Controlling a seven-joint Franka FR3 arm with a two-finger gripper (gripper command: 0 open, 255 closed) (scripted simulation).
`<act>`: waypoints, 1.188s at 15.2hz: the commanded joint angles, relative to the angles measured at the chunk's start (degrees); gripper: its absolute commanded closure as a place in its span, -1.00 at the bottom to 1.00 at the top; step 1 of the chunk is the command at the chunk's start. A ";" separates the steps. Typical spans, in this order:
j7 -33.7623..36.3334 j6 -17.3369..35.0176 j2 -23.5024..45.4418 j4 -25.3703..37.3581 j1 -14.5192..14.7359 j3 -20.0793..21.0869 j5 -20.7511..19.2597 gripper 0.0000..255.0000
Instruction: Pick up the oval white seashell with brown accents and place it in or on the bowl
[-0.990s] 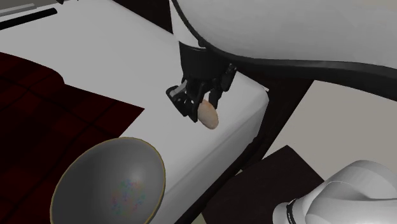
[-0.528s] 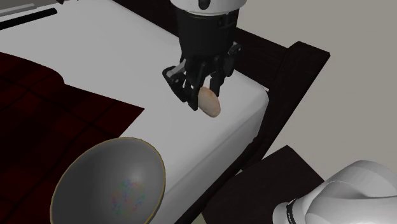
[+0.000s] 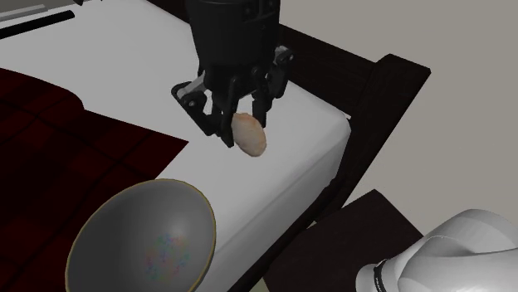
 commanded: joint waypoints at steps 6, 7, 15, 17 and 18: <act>12.36 0.24 8.57 9.11 0.11 11.32 -0.60 1.00; 14.37 0.25 10.33 10.80 0.09 13.26 -1.23 1.00; 24.26 3.18 18.92 15.03 0.87 22.76 -5.87 1.00; 23.62 4.87 17.72 12.51 0.91 22.19 -5.04 1.00; 23.34 5.69 17.18 11.30 0.95 21.94 -4.67 1.00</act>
